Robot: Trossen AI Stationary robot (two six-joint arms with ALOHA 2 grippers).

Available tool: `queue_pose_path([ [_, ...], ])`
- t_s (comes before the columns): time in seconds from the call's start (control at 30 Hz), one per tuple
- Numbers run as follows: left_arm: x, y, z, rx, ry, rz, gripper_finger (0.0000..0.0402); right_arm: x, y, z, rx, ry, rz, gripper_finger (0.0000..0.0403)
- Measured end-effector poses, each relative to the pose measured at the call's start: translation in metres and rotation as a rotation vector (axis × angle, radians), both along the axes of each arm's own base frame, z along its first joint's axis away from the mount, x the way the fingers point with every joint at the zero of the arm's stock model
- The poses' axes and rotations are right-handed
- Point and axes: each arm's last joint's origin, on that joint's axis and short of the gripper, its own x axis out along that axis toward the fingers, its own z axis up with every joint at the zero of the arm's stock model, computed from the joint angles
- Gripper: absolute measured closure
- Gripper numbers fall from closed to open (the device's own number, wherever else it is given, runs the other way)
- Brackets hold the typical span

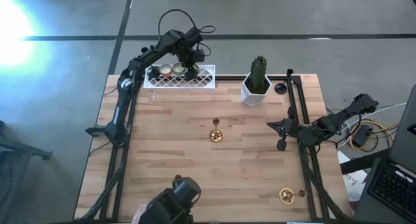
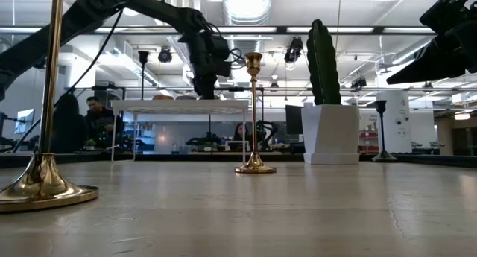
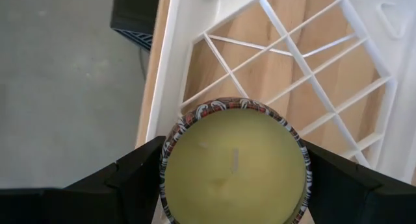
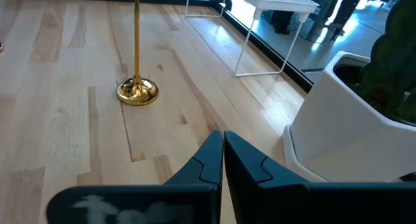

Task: Pick & Place candle stick holders
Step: Put the red scented candle bottle on the shelf, then put the black candle holder on the shelf

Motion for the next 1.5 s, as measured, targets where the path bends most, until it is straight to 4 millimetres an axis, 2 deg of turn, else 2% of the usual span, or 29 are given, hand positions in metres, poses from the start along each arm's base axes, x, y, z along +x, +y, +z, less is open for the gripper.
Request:
queue_pose_path([
  [0.47, 0.001, -0.001, -0.005, 0.011, 0.025, -0.003, 0.0099, 0.0, 0.0, 0.0, 0.0, 0.0, 0.0, 0.0394],
  [0.7, 0.003, 0.0, -0.006, 0.031, 0.018, 0.007, 0.0016, 0.0, 0.0, 0.0, 0.0, 0.0, 0.0, 0.0394],
  [0.93, 0.004, -0.001, -0.004, 0.029, 0.01, 0.023, 0.001, 0.0, 0.0, 0.0, 0.0, 0.0, 0.0, 0.0394],
  [1.3, 0.003, -0.017, 0.019, 0.118, 0.01, 0.026, 0.001, 0.0, 0.0, 0.0, 0.0, 0.0, 0.0, 0.0394],
  [1.5, -0.001, -0.03, 0.045, 0.161, -0.053, 0.034, 0.001, 0.0, 0.0, 0.0, 0.0, 0.0, 0.0, 0.0394],
])
